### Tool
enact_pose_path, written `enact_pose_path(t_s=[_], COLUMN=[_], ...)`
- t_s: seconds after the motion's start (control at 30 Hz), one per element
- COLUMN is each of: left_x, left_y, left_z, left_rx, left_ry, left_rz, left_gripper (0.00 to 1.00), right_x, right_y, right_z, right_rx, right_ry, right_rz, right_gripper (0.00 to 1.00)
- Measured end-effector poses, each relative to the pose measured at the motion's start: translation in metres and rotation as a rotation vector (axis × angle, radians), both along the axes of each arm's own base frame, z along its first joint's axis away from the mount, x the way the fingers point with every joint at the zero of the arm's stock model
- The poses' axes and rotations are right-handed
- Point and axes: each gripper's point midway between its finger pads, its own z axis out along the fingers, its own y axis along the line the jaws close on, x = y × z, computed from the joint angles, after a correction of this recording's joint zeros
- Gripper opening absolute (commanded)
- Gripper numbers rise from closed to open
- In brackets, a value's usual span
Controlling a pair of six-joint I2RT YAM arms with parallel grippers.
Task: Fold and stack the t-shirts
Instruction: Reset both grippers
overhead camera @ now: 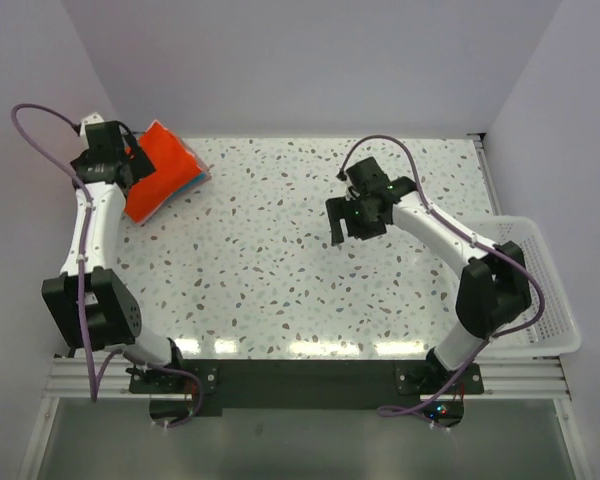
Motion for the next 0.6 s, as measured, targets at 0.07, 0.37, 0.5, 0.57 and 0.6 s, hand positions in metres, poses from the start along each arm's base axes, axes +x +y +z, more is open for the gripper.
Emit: enact_pose_path(t_s=[0.07,0.37,0.5,0.57,0.6], left_x=[0.002,-0.034,-0.069,-0.084,-0.09], left_y=[-0.027,-0.203,-0.275,-0.303,-0.314], left_z=[0.012,-0.012,-0.034,-0.04,-0.042], left_rx=[0.007,-0.063,-0.09,-0.099,-0.103], left_ry=[-0.042,-0.059,-0.023,-0.013,-0.009], left_rz=[-0.064,-0.444,-0.596,-0.656,-0.681], left_gripper=[1.0,1.0,1.0,1.0,1.0], right_x=[0.002,0.011,0.012,0.012,0.012], right_y=[-0.004,-0.021,-0.027,-0.028,-0.029], right_z=[0.006,0.028,0.04,0.045,0.046], right_rx=[-0.003,-0.004,0.013,0.028,0.036], right_ry=[-0.023,-0.143,-0.199,-0.226,-0.237], right_rz=[-0.015,-0.085,-0.121,-0.137,-0.145], right_gripper=[0.82,0.82,0.82,0.82,0.82])
